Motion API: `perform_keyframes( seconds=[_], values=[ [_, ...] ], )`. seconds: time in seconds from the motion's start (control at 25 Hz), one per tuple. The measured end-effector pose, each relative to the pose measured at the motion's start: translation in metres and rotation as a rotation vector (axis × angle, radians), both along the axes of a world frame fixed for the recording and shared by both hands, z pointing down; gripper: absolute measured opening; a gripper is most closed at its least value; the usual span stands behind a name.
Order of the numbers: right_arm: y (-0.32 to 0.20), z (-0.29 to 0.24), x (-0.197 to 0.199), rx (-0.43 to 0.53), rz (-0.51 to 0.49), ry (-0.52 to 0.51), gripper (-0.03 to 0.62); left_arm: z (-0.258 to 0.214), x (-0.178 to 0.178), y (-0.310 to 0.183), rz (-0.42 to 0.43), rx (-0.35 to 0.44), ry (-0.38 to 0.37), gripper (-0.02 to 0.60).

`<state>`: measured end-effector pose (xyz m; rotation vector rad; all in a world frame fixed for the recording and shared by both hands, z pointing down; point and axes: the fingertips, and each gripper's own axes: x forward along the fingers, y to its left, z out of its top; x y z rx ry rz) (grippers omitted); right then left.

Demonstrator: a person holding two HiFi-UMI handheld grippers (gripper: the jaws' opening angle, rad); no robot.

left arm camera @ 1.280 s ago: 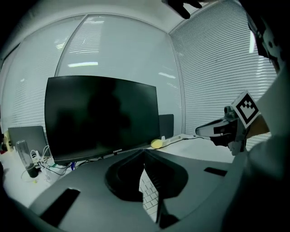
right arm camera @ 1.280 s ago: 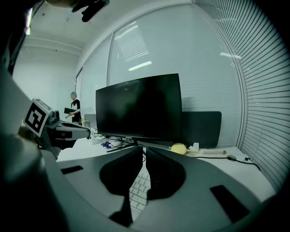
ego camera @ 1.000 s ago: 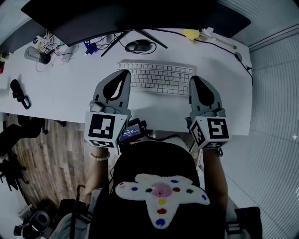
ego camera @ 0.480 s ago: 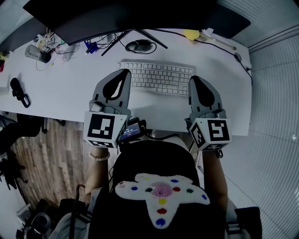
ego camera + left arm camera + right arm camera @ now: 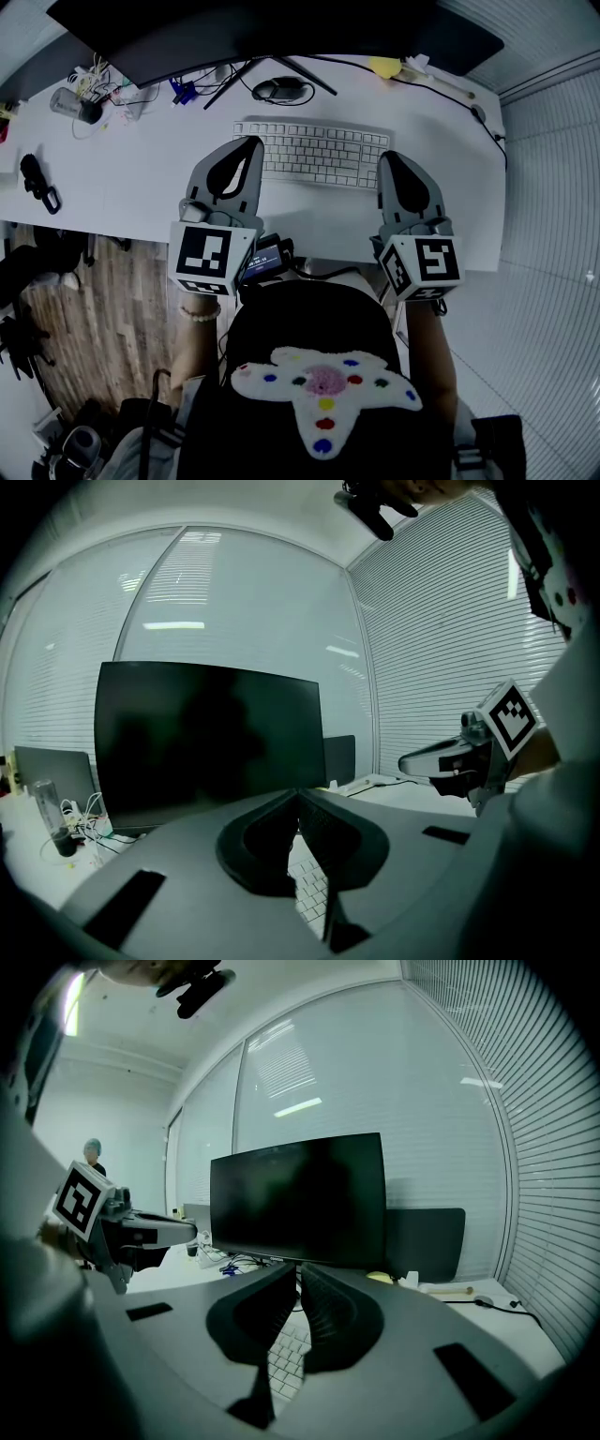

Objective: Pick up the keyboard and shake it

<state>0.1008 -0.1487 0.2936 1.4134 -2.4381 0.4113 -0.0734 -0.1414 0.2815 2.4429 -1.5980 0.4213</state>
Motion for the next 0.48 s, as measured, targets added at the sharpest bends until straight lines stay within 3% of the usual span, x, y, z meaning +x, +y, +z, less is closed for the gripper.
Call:
perform_keyframes(
  seconds=[0.48],
  values=[
    [0.0002,0.0056,-0.0026,-0.001,-0.016,0.012,0.043,0.0026,-0.0029,0.0,-0.009,-0.003,-0.005,0.018]
  ],
)
